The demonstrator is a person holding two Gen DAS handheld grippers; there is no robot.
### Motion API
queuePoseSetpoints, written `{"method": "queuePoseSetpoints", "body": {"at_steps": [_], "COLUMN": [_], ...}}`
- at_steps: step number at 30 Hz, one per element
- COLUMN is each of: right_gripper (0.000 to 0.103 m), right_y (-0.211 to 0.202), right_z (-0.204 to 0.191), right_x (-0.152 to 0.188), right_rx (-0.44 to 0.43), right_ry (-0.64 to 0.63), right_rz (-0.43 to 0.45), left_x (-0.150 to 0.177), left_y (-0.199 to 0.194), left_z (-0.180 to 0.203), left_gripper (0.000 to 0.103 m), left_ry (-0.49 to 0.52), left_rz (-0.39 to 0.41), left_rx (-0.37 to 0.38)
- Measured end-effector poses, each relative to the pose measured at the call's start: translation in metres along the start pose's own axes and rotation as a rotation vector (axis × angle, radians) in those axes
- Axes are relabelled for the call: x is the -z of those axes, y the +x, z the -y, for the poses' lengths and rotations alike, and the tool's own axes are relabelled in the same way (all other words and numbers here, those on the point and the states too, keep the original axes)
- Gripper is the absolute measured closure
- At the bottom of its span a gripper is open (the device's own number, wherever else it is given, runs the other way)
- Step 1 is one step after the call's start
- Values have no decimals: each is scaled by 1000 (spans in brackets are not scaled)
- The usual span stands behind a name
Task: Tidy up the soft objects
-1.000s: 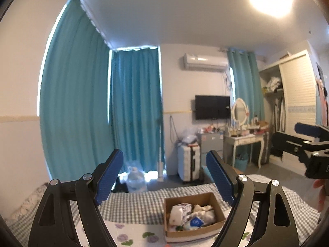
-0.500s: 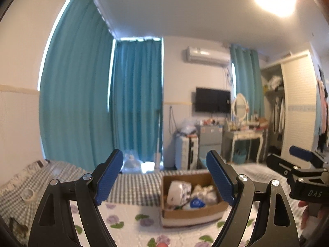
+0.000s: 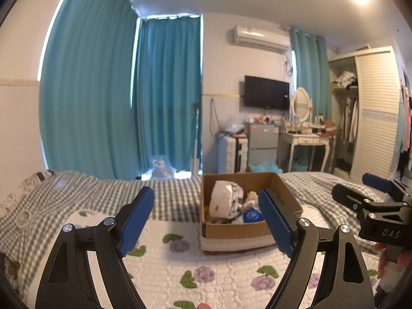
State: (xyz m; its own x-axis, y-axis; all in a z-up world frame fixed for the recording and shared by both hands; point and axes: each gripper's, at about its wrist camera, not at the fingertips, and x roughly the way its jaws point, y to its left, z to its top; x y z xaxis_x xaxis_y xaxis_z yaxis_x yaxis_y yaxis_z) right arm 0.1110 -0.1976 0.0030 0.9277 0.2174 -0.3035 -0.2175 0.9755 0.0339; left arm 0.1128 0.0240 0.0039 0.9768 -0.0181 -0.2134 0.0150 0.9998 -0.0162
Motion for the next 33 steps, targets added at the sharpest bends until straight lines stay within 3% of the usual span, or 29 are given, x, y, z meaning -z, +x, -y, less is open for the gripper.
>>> {"method": "queuePoseSetpoints", "body": {"at_steps": [33], "right_gripper": [0], "right_y": [-4], "right_z": [-7], "right_x": [-4], "right_rx": [16], "right_ry": [6], "right_rz": [6], "left_x": [11], "left_y": [7], "left_z": [1], "left_gripper": [19], "left_ry": [10], "left_rz": [-28], "left_rx": [20]}}
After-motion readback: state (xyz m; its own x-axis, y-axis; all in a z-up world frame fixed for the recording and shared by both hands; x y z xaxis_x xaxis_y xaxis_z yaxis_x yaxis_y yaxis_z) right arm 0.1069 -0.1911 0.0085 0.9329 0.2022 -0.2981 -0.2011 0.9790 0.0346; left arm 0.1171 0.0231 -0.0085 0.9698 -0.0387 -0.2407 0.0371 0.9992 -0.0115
